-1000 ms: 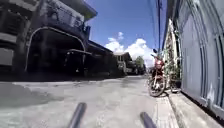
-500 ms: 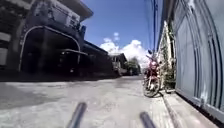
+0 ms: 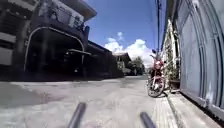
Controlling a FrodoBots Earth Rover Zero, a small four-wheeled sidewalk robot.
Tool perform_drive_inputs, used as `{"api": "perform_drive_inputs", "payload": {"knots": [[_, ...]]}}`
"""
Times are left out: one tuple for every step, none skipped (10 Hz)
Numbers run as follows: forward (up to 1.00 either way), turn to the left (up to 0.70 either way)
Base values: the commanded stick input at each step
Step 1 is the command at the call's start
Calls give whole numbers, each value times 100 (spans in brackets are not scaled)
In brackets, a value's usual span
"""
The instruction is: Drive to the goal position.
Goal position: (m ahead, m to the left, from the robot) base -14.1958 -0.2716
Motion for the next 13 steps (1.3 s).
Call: {"api": "perform_drive_inputs", "payload": {"knots": [[0, 34], [0, 41], [0, 59], [0, 70], [0, 70], [0, 70], [0, 70], [0, 70], [0, 70], [0, 70], [0, 70], [36, 52], [70, 35]]}}
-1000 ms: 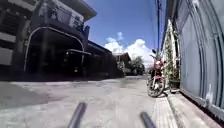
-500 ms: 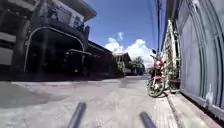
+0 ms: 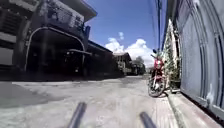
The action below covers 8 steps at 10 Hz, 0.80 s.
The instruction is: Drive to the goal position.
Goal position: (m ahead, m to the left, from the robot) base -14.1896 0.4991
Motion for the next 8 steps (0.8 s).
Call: {"api": "perform_drive_inputs", "payload": {"knots": [[70, 35], [70, 35], [70, 35], [70, 35], [70, 35], [70, 35], [70, 35], [70, 35]]}}
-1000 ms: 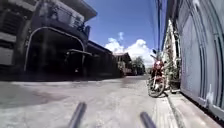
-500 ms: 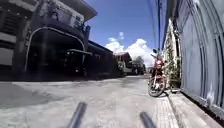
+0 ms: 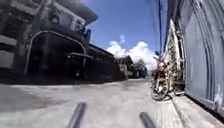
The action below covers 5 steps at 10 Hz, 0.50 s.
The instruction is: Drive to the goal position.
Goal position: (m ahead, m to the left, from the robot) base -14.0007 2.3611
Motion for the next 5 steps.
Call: {"api": "perform_drive_inputs", "payload": {"knots": [[70, 35], [70, 35], [70, 35], [70, 35], [70, 35]]}}
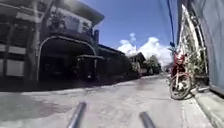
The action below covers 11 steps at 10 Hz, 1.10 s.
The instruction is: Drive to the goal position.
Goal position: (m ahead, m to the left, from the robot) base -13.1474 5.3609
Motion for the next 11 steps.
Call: {"api": "perform_drive_inputs", "payload": {"knots": [[70, 35], [70, 35], [70, 35], [70, 35], [70, 35], [70, 35], [70, 35], [70, 35], [70, 35], [70, 35], [70, 35]]}}
